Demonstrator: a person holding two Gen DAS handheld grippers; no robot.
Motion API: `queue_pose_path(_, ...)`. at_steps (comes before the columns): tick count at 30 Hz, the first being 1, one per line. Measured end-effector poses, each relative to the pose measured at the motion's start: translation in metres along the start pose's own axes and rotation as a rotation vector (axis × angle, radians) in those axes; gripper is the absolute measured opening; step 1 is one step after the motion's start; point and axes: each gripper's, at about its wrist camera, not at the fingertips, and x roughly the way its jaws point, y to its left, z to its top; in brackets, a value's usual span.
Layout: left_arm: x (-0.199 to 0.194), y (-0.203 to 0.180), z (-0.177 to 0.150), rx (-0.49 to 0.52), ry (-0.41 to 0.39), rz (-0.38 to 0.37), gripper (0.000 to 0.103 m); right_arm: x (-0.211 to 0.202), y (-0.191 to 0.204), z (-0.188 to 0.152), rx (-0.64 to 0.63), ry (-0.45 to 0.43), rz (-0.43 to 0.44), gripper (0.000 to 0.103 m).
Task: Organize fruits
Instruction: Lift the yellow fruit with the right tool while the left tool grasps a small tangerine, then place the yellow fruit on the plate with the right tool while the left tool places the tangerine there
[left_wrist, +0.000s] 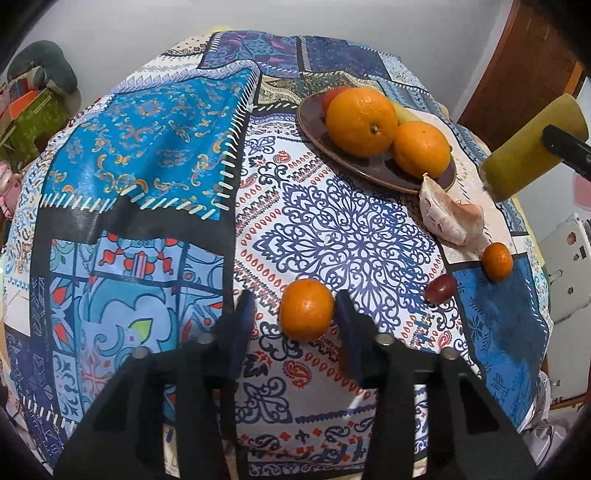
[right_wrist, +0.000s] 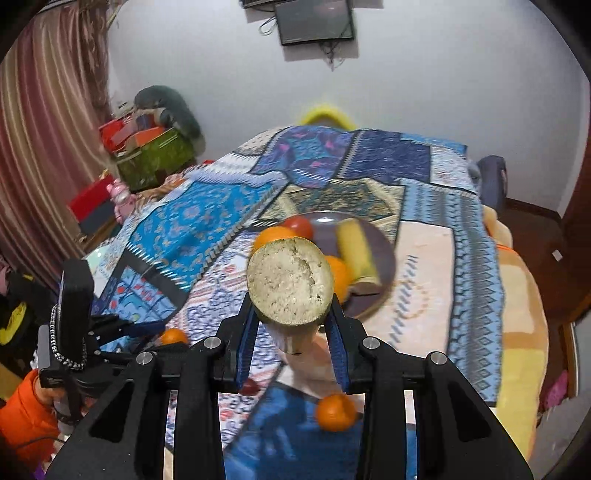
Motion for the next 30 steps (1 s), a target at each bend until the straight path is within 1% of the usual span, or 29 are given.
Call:
queue_pose_path(2,0.002,-0.002,0.0,0.0,0.005,-0.017,0.032,-0.003,-0.01,0.001,0.014,-0.007,-0.006,0.032)
queue_pose_path(3,0.002,-0.004,0.0,0.002,0.006,-0.019,0.03,-0.004,-0.014,0.001,0.02,-0.009,-0.008,0.032)
queue_pose_path(8,0.0,-0.007,0.009,0.012,-0.009,-0.01,0.03,0.001,-0.027,0.01,0.029,-0.013,-0.013,0.032)
queue_pose_path(14,-0.006,-0.016,0.033,0.033,-0.055,-0.025,0.03,0.014,-0.028,0.031,0.0,-0.038,-0.012,0.032)
queue_pose_path(19,-0.002,-0.033,0.058,0.067,-0.091,-0.055,0.03,0.036,-0.029,0.05,-0.021,-0.046,-0.015,0.032)
queue_pose_path(22,0.01,-0.043,0.073,0.084,-0.09,-0.074,0.03,0.057,-0.031,0.06,-0.025,-0.032,-0.011,0.032)
queue_pose_path(25,0.022,-0.051,0.084,0.104,-0.086,-0.075,0.03,0.082,-0.034,0.069,-0.019,-0.014,-0.014,0.032)
queue_pose_path(30,0.036,-0.055,0.094,0.103,-0.086,-0.082,0.03,0.109,-0.034,0.077,-0.019,-0.006,-0.008,0.032)
